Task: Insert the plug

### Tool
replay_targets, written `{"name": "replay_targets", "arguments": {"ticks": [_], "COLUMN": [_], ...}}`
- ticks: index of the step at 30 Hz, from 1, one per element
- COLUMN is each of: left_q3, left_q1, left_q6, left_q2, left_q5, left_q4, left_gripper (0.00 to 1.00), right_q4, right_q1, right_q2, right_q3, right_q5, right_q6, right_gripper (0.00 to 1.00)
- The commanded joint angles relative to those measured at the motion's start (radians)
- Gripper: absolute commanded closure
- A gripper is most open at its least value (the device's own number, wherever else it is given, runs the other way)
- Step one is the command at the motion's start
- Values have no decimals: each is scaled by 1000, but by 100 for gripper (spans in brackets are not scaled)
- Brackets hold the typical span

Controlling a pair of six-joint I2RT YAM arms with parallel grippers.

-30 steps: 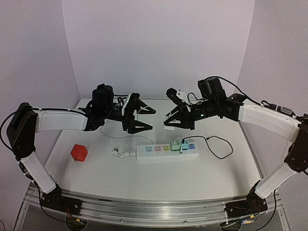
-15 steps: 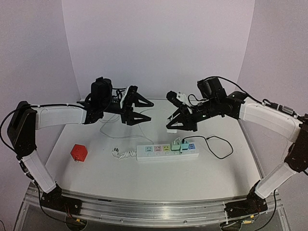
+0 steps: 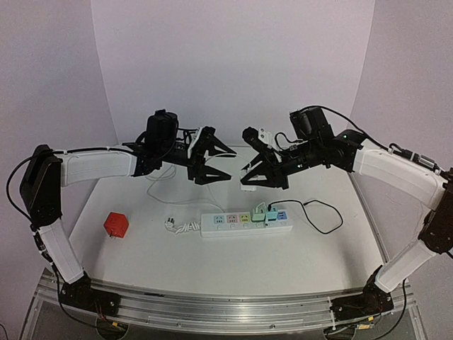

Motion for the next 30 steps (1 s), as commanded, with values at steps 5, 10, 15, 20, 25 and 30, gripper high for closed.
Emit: {"name": "replay_targets", "arguments": {"ticks": [5,10,15,20,25,30], "left_q3": [-4,-73,-103,-98,-71,-49], "left_q1": [-36,-17,11,11,11,11], "left_q6": [-70,-90,102,314,283,202], "left_q2": [-24,-57,-108,-135,-122,-93], "left_q5": [23,179,303,310,261,189], "left_q4": [127,275,202,56,97,141], "left_gripper": [33,28,23,22,22,22], "right_q4": [-1,-13,-28,-64,-85,-90], "right_q1": [12,16,15,37,69,92], "right_q2": [-19,-44,-104,-117,-122,-135], "right_q3": [44,28,-20,-30,-43,-44], "right_q5": [7,45,83,108,127,129], "right_q6": [-19,-24,-21,-27,-34,-30], "right_gripper": [100,100,100,100,100,100]}}
